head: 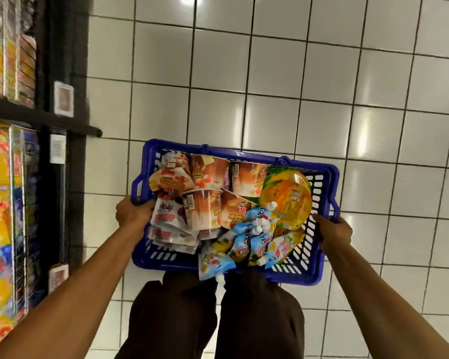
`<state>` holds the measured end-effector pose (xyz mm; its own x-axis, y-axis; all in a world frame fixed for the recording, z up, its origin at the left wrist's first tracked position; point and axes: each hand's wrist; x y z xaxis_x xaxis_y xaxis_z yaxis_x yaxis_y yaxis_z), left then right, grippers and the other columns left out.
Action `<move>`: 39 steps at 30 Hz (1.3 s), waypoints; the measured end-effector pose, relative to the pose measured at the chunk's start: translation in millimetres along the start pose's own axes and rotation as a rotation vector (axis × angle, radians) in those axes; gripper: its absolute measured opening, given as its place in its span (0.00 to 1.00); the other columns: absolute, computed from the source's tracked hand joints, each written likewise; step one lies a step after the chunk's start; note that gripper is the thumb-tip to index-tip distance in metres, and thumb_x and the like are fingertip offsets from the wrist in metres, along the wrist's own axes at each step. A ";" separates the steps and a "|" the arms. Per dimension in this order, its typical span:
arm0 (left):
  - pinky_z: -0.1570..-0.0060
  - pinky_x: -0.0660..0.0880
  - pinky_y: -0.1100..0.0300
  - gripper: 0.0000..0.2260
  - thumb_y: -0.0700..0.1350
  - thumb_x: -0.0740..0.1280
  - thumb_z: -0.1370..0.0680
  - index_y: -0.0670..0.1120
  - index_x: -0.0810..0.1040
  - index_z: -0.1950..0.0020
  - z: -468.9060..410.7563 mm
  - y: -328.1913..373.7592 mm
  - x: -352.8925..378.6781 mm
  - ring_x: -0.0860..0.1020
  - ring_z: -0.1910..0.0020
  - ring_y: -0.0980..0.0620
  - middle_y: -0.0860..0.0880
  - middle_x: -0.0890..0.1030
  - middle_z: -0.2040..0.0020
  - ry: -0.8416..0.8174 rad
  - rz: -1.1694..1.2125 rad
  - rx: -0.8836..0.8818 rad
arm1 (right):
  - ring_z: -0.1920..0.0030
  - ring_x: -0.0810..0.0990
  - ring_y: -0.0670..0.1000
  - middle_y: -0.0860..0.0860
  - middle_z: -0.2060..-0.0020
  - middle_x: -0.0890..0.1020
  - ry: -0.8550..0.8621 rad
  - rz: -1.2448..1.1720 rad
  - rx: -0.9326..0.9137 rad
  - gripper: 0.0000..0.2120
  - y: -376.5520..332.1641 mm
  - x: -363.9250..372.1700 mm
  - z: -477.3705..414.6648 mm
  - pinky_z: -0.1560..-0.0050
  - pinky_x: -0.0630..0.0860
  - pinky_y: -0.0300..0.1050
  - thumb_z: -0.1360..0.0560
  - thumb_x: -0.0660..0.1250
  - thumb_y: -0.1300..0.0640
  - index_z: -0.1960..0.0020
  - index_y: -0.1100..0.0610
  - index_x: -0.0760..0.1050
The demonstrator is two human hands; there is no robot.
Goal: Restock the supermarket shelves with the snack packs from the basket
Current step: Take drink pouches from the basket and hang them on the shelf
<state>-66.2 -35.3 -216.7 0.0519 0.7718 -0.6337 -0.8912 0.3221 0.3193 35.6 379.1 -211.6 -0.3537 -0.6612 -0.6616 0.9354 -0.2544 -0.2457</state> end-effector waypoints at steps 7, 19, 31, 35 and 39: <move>0.61 0.74 0.59 0.12 0.45 0.76 0.30 0.45 0.80 0.49 49.8 27.9 -54.8 0.78 0.63 0.50 0.47 0.80 0.56 0.035 0.041 0.056 | 0.69 0.77 0.51 0.52 0.66 0.79 0.076 -0.094 -0.065 0.12 -24.5 -44.5 52.3 0.68 0.73 0.41 0.32 0.76 0.56 0.53 0.55 0.76; 0.70 0.70 0.64 0.10 0.43 0.76 0.34 0.45 0.82 0.54 253.7 176.1 -251.6 0.75 0.69 0.54 0.48 0.81 0.62 0.128 0.145 0.165 | 0.64 0.77 0.54 0.54 0.65 0.78 0.094 -0.195 -0.249 0.12 -151.3 -233.3 270.7 0.56 0.78 0.51 0.37 0.78 0.58 0.65 0.52 0.73; 0.62 0.73 0.52 0.21 0.54 0.78 0.36 0.40 0.83 0.52 355.1 298.0 -309.7 0.81 0.60 0.42 0.39 0.82 0.58 0.345 0.165 0.055 | 0.62 0.81 0.58 0.55 0.64 0.82 -0.031 0.033 -0.513 0.13 -339.7 -315.6 325.3 0.55 0.79 0.54 0.35 0.75 0.50 0.58 0.55 0.77; 0.62 0.73 0.52 0.18 0.51 0.78 0.35 0.40 0.83 0.53 367.1 331.7 -308.7 0.77 0.65 0.44 0.41 0.80 0.62 0.405 0.254 -0.009 | 0.60 0.82 0.61 0.57 0.62 0.83 -0.086 0.114 -0.625 0.13 -420.6 -313.6 332.9 0.52 0.81 0.60 0.34 0.75 0.49 0.58 0.54 0.75; 0.58 0.78 0.46 0.13 0.50 0.78 0.35 0.44 0.81 0.59 362.6 363.4 -304.8 0.77 0.64 0.46 0.41 0.79 0.62 0.437 0.386 -0.074 | 0.59 0.82 0.61 0.58 0.60 0.83 -0.143 0.186 -0.749 0.12 -506.4 -295.1 341.6 0.52 0.80 0.59 0.34 0.74 0.50 0.57 0.54 0.75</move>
<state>-242.6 45.2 347.9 -0.4591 0.5228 -0.7182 -0.8385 0.0119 0.5447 -335.6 462.0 350.1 -0.1400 -0.7439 -0.6535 0.7163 0.3796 -0.5855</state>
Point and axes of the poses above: each hand's wrist, its own z-axis away from the middle knuckle, its own x-axis out of the palm, y = z × x
